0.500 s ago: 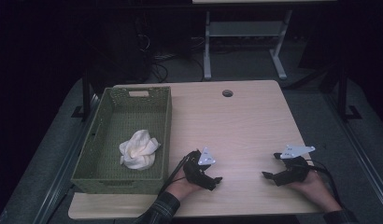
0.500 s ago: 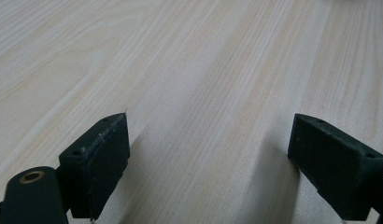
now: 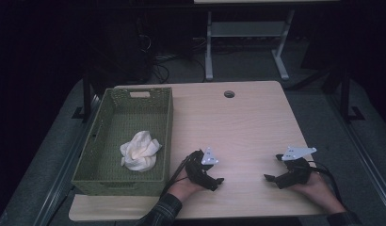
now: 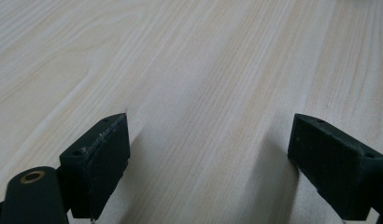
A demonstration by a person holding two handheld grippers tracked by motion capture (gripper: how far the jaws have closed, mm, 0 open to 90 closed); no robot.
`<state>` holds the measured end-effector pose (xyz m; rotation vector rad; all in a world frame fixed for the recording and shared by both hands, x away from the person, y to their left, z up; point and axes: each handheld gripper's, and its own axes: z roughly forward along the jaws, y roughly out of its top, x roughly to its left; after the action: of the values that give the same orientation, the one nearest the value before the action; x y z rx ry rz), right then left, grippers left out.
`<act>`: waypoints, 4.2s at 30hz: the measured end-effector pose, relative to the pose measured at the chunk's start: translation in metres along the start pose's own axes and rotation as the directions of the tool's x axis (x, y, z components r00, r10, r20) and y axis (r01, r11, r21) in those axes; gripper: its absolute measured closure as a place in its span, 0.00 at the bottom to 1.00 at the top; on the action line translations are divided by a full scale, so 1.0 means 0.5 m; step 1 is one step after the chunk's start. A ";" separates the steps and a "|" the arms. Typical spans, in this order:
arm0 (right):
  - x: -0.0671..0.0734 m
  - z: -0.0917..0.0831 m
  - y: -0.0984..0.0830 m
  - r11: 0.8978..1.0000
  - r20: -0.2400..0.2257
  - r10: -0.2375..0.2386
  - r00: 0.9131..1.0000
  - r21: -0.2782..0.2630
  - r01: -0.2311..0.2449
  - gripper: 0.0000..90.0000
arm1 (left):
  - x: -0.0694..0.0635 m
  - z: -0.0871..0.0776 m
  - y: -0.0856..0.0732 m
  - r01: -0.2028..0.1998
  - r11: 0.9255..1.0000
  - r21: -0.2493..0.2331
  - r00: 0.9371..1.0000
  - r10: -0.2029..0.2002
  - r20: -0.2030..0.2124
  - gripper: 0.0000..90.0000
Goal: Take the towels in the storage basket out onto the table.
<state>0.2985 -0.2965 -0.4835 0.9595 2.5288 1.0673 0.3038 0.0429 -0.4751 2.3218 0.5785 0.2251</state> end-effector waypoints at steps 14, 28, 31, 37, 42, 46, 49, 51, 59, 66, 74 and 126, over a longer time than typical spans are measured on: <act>0.000 0.000 0.000 1.000 -0.001 -0.003 1.000 0.000 0.003 0.03 | -0.002 -0.014 0.008 -0.014 0.999 0.038 1.000 0.015 -0.027 0.14; 0.002 -0.001 0.000 1.000 0.001 0.001 1.000 0.001 -0.001 0.03 | 0.001 -0.029 0.022 0.003 1.000 0.024 1.000 -0.002 -0.023 0.14; 0.002 -0.001 0.000 1.000 0.001 0.001 1.000 0.001 -0.001 0.03 | 0.000 -0.032 0.027 0.000 1.000 0.024 0.999 0.000 -0.033 0.14; 0.001 -0.001 0.000 1.000 0.000 0.000 1.000 0.001 0.000 0.03 | -0.001 -0.040 0.035 0.003 1.000 0.016 0.999 -0.003 -0.036 0.14; 0.001 -0.001 0.000 1.000 -0.001 0.000 1.000 0.002 0.000 0.03 | 0.002 -0.043 0.038 0.017 1.000 0.020 0.999 -0.017 -0.037 0.14; 0.001 0.000 0.000 1.000 -0.001 -0.001 1.000 0.001 0.001 0.03 | 0.003 -0.050 0.044 0.021 0.999 0.026 0.999 -0.020 -0.049 0.14; 0.001 0.000 0.000 1.000 -0.002 -0.002 1.000 0.001 0.002 0.03 | 0.003 -0.053 0.046 0.022 1.000 0.018 0.998 -0.021 -0.053 0.14; 0.001 0.000 0.000 1.000 -0.002 -0.002 1.000 0.001 0.002 0.03 | 0.003 -0.061 0.050 0.023 1.000 0.012 0.999 -0.023 -0.049 0.14; 0.001 0.000 0.000 1.000 -0.002 -0.002 1.000 0.002 0.002 0.03 | 0.007 -0.077 0.061 0.036 0.999 -0.007 0.999 -0.036 -0.034 0.14; 0.001 0.000 0.000 1.000 -0.002 -0.002 1.000 0.001 0.002 0.03 | 0.008 -0.088 0.074 0.045 0.999 -0.021 0.999 -0.046 -0.021 0.14; 0.001 0.000 0.000 1.000 -0.001 -0.003 1.000 0.002 0.003 0.03 | 0.010 -0.102 0.091 0.033 0.999 -0.020 0.999 -0.033 -0.014 0.14; 0.001 0.000 0.000 1.000 -0.002 -0.002 1.000 0.001 0.002 0.03 | 0.120 -0.246 0.132 0.044 0.998 -0.053 0.998 -0.046 -0.033 0.14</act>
<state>0.2981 -0.2963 -0.4834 0.9564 2.5313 1.0673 0.3403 0.1038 -0.3406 2.2562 0.6337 0.2564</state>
